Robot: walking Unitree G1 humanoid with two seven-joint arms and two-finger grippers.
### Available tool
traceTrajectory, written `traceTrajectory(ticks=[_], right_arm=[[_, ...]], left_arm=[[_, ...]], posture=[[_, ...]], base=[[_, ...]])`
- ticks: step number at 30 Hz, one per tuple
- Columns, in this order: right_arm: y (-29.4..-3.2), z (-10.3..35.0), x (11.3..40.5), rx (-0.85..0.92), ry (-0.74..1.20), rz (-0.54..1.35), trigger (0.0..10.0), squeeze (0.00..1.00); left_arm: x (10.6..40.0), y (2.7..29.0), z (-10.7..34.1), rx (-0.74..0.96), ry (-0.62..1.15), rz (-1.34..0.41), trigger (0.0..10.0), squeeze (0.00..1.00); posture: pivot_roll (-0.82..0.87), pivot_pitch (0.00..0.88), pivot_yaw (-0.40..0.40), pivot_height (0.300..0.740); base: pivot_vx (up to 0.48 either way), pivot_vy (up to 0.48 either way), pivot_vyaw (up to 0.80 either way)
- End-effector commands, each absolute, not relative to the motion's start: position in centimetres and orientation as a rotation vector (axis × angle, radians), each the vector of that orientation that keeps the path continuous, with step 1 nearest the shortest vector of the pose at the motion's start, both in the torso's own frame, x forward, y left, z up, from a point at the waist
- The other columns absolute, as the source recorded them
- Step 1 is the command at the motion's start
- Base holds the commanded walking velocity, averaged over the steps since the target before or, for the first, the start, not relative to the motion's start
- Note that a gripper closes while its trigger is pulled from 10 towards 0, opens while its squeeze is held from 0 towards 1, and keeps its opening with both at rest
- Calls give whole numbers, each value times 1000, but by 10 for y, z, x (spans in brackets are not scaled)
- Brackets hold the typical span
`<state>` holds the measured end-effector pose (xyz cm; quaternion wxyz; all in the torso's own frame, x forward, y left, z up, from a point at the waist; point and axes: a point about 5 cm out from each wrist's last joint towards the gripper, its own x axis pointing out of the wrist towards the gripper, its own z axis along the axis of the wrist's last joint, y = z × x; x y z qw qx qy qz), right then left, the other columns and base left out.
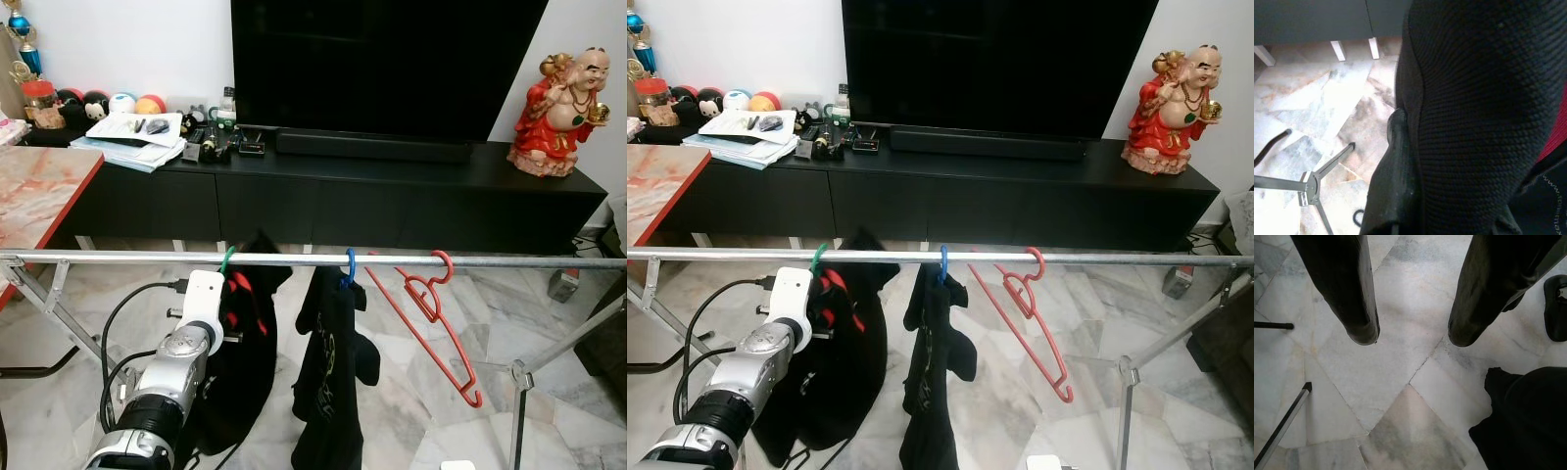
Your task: Hang hanger
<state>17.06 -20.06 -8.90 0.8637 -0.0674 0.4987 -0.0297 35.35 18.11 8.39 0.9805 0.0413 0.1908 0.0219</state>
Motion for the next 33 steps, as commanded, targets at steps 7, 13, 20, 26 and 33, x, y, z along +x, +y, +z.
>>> traceTrajectory(ticks=[7,13,20,26,33], right_arm=[[-203,-88,172,-148,1049,-68,10000,0],[-203,-88,172,-143,1047,-70,10000,0],[-203,-89,170,-141,1048,-70,10000,0],[-202,-90,168,-136,1050,-72,10000,0],[-204,-90,166,-138,1053,-78,10000,0]], left_arm=[[348,177,70,72,476,38,10000,0],[347,171,80,76,349,-45,10000,1000],[339,176,81,78,302,-60,10000,1000],[321,178,88,75,217,-106,10000,1000],[302,176,100,54,119,-122,10000,1000]], posture=[[93,0,-105,740],[90,0,-95,740],[102,0,-83,740],[107,0,-69,740],[106,0,-63,740]], base=[[0,0,0],[0,0,0],[0,0,0],[0,0,0],[0,0,0]])
